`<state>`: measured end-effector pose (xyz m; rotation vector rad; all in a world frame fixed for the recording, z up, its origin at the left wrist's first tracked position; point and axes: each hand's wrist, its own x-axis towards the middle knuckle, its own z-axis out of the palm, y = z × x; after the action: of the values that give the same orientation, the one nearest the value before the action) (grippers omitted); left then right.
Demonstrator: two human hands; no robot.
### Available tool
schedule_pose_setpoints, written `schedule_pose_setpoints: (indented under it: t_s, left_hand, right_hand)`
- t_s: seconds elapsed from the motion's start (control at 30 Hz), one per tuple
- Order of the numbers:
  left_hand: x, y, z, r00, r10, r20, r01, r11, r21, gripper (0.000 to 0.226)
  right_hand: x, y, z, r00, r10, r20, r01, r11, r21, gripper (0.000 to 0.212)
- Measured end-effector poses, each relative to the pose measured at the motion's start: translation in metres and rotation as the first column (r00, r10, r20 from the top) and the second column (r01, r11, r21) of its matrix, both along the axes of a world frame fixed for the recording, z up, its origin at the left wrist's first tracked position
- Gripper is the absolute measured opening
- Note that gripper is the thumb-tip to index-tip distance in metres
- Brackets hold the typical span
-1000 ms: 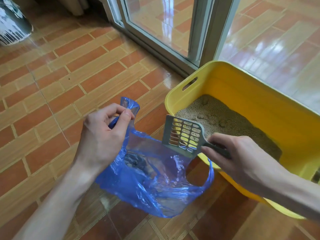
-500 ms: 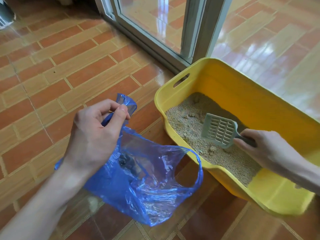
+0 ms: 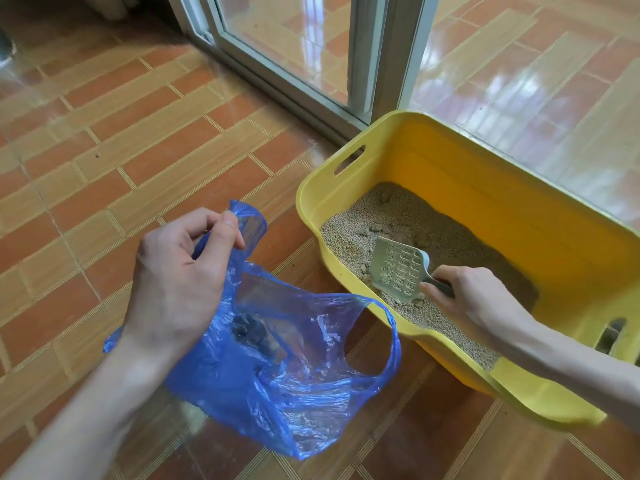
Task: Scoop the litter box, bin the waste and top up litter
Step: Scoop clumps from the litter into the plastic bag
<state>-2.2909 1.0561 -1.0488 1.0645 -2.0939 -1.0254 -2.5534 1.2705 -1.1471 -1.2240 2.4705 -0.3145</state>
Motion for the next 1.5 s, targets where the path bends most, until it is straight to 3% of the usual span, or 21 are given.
schedule_pose_setpoints:
  t_s: [0.23, 0.43, 0.63, 0.73, 0.83, 0.93, 1.17, 1.4, 1.5]
  left_hand:
    - [0.001, -0.003, -0.003, 1.000, 0.004, -0.014, -0.004, 1.000, 0.026, 0.035]
    - [0.001, -0.001, -0.006, 1.000, -0.013, -0.012, 0.013, 1.000, 0.026, 0.036]
    - [0.002, -0.003, -0.008, 1.000, -0.026, -0.005, 0.026, 1.000, 0.018, 0.038]
    - [0.002, -0.003, -0.007, 1.000, -0.030, -0.011, 0.030, 0.999, 0.018, 0.038]
    - [0.000, -0.002, -0.006, 1.000, -0.019, -0.010, 0.019, 1.000, 0.016, 0.035]
    - [-0.002, -0.001, -0.006, 1.000, -0.028, -0.007, 0.028, 0.999, 0.019, 0.035]
    - [-0.002, -0.001, -0.007, 1.000, -0.025, -0.007, 0.026, 0.999, 0.032, 0.036]
    - [-0.003, 0.001, -0.006, 0.999, -0.034, -0.006, 0.034, 0.999, 0.025, 0.035]
    - [-0.002, 0.000, -0.006, 0.999, -0.038, -0.013, 0.039, 0.999, 0.039, 0.036]
  right_hand:
    - [0.010, -0.018, -0.007, 0.971, -0.063, 0.232, 0.081, 0.994, -0.067, 0.039]
    - [0.009, -0.023, -0.019, 0.790, -0.224, 0.571, 0.296, 0.954, -0.036, 0.033]
    - [0.012, -0.012, -0.013, 0.722, -0.247, 0.646, 0.397, 0.913, -0.095, 0.032]
    - [0.008, -0.006, -0.010, 0.505, -0.307, 0.807, 0.550, 0.835, -0.026, 0.033]
    - [0.006, 0.000, -0.011, 0.453, -0.342, 0.823, 0.595, 0.803, 0.006, 0.032]
    - [0.002, 0.003, -0.015, 0.490, -0.369, 0.790, 0.608, 0.794, -0.006, 0.033]
    - [-0.012, -0.008, -0.014, 0.826, -0.317, 0.466, 0.407, 0.907, -0.106, 0.028]
    - [-0.036, -0.034, -0.014, 0.917, -0.282, 0.282, 0.356, 0.897, -0.262, 0.032]
    - [-0.052, -0.042, -0.018, 0.929, -0.296, 0.223, 0.349, 0.900, -0.260, 0.033]
